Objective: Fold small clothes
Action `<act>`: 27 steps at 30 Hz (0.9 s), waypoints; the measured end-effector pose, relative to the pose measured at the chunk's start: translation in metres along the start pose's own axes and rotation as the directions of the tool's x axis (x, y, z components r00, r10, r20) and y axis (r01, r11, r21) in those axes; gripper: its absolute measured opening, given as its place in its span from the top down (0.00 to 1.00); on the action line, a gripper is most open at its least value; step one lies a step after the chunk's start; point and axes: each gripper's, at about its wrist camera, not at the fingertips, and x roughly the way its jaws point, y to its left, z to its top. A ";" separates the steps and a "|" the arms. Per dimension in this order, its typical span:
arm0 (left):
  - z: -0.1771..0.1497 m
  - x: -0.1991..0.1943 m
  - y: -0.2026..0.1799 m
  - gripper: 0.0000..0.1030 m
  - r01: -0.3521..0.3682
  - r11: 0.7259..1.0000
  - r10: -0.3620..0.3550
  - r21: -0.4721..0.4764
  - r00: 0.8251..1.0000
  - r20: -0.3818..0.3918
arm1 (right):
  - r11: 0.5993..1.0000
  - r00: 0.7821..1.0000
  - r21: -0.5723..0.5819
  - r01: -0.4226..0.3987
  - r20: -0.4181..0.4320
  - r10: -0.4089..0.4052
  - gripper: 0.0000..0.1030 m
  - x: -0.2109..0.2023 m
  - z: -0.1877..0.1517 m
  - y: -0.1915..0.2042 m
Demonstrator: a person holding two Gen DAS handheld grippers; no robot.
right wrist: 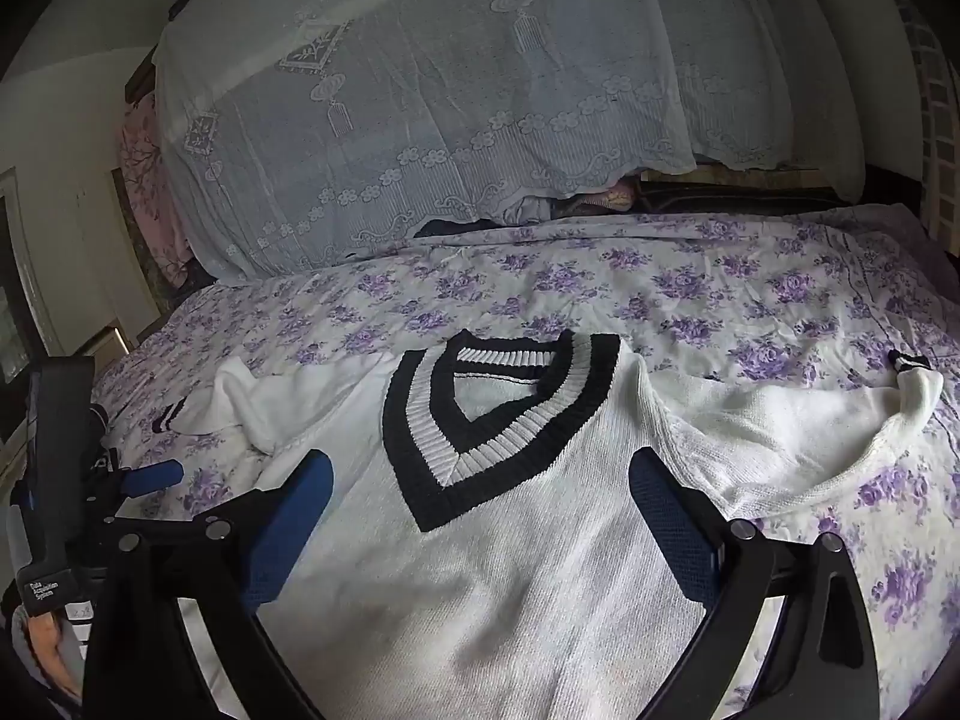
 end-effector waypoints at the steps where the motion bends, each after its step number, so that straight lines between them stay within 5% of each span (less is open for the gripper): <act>1: 0.000 -0.003 0.001 0.04 -0.001 1.000 0.001 0.002 1.000 0.000 | 1.000 1.000 0.000 -0.001 0.003 0.001 0.03 -0.002 0.001 0.001; 27: 0.001 -0.020 0.004 0.04 -0.001 1.000 0.001 -0.007 1.000 0.028 | 1.000 1.000 -0.007 -0.014 0.010 0.014 0.03 -0.014 0.004 0.008</act>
